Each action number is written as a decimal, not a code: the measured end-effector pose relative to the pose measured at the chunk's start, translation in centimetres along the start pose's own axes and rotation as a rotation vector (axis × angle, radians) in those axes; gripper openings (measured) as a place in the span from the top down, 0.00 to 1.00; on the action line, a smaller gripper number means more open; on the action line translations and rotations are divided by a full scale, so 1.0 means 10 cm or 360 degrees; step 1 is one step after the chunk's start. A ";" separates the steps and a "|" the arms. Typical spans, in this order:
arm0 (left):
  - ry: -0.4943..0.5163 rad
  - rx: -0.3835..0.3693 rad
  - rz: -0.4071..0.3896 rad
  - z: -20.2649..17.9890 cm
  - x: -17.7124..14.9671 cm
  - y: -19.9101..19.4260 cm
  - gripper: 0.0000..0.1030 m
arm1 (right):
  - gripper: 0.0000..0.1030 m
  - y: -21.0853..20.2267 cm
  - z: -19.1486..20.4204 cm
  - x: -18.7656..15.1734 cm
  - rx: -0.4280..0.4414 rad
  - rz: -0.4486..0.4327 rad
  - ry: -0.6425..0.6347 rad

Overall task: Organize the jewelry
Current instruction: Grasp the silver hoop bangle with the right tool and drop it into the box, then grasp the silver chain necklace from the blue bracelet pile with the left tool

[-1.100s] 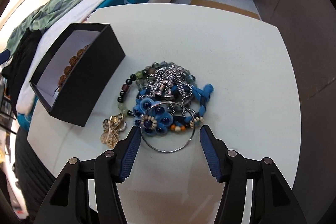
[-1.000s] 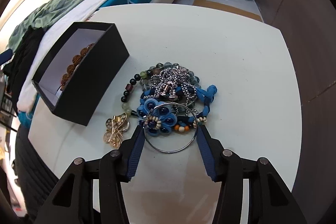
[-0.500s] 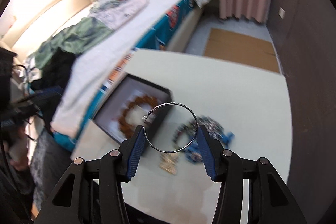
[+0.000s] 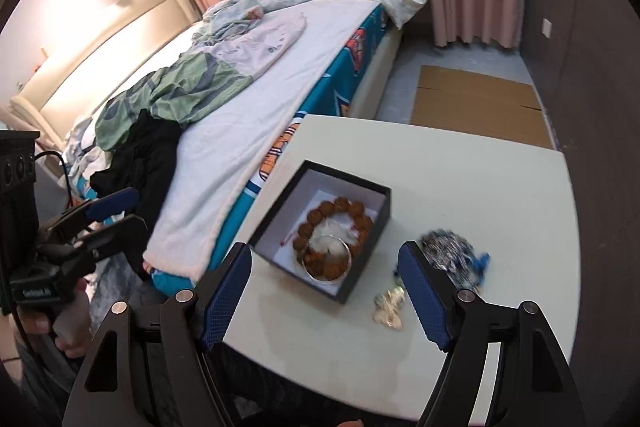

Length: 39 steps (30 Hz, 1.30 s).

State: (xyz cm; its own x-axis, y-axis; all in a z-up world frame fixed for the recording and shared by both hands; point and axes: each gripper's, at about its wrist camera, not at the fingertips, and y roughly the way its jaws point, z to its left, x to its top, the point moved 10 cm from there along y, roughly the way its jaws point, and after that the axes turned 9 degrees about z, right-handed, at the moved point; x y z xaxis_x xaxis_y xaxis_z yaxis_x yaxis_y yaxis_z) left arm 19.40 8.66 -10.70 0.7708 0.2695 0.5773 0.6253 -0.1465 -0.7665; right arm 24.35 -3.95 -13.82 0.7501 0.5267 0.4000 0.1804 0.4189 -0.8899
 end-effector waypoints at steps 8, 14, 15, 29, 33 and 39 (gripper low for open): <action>0.0107 -0.0026 -0.0106 -0.28 -0.08 -0.38 0.14 | 0.00 -0.59 -0.14 -0.19 -0.0053 -0.0197 0.0137; 0.0237 -0.0003 -0.0144 -0.55 -0.11 -0.56 0.14 | 0.00 -0.79 -0.21 -0.28 -0.0083 -0.0215 0.0187; 0.0244 -0.0008 -0.0141 -0.58 -0.11 -0.58 0.14 | 0.00 -0.81 -0.24 -0.28 -0.0097 -0.0214 0.0196; 0.0344 -0.0018 0.0015 -1.14 -0.22 -0.10 0.15 | 0.00 -0.89 -0.86 -0.58 -0.0048 -0.0276 0.0363; 0.0369 -0.0024 0.0082 -1.34 -0.18 0.17 0.16 | 0.00 -0.81 -1.13 -0.69 0.0022 -0.0268 0.0476; 0.0416 -0.0001 0.0238 -1.54 -0.17 0.67 0.26 | 0.01 -0.64 -1.46 -0.77 0.0089 -0.0293 0.0581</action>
State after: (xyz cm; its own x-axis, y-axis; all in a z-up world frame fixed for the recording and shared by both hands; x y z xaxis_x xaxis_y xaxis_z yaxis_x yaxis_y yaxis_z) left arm 24.18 -7.43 -12.51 0.8595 -0.0090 0.5111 0.5027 -0.1669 -0.8482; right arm 26.75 -21.49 -14.38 0.8867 0.1466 0.4385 0.3054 0.5263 -0.7936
